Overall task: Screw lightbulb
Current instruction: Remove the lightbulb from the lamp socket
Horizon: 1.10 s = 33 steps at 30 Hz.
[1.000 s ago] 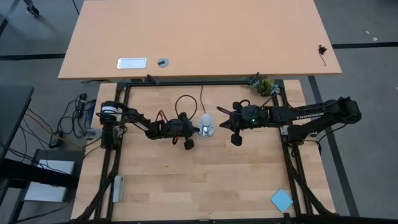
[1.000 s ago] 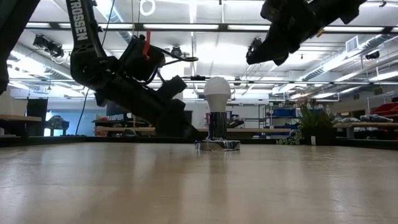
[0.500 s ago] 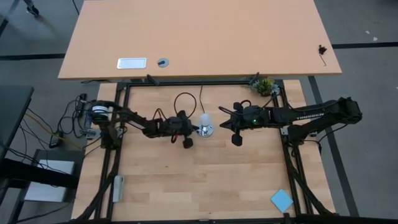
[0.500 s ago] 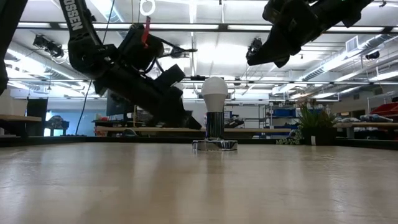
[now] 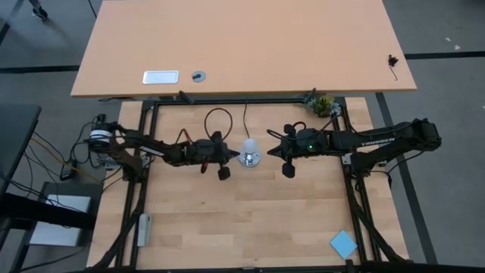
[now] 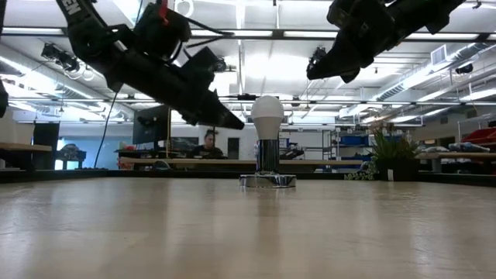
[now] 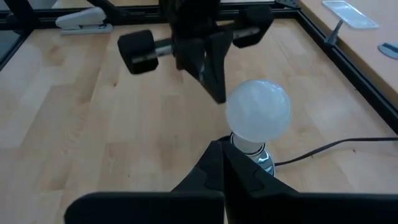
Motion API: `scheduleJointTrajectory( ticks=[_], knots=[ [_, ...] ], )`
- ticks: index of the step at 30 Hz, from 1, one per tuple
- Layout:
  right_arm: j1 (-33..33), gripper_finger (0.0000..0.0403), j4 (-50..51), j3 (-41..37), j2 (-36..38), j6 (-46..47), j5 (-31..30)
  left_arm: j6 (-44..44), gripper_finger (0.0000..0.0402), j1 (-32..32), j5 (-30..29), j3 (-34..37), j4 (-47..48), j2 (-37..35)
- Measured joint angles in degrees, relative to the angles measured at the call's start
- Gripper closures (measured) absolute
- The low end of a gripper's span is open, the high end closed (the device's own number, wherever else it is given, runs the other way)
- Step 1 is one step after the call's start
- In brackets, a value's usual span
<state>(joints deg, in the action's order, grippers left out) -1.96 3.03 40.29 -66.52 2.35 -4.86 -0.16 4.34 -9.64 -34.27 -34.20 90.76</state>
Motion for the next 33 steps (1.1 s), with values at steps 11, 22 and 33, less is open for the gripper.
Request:
scheduleJointTrajectory(
  ticks=[11, 22, 33],
  knots=[
    [0.0, 0.0403, 0.4, 0.0, 1.1, -0.9, 0.0, 0.0, 0.0401, -0.1, -0.9, 2.8, 3.7, -7.0],
    [0.2, 0.0403, -1.5, -2.1, 1.9, -1.0, 0.0, 0.0, 0.0401, -1.3, -1.2, 2.8, 9.0, -12.6],
    [0.2, 0.0403, -13.3, -10.1, 2.1, 1.3, 1.5, -0.5, 0.0401, -2.6, -1.2, 2.5, 13.2, -16.6]
  ],
)
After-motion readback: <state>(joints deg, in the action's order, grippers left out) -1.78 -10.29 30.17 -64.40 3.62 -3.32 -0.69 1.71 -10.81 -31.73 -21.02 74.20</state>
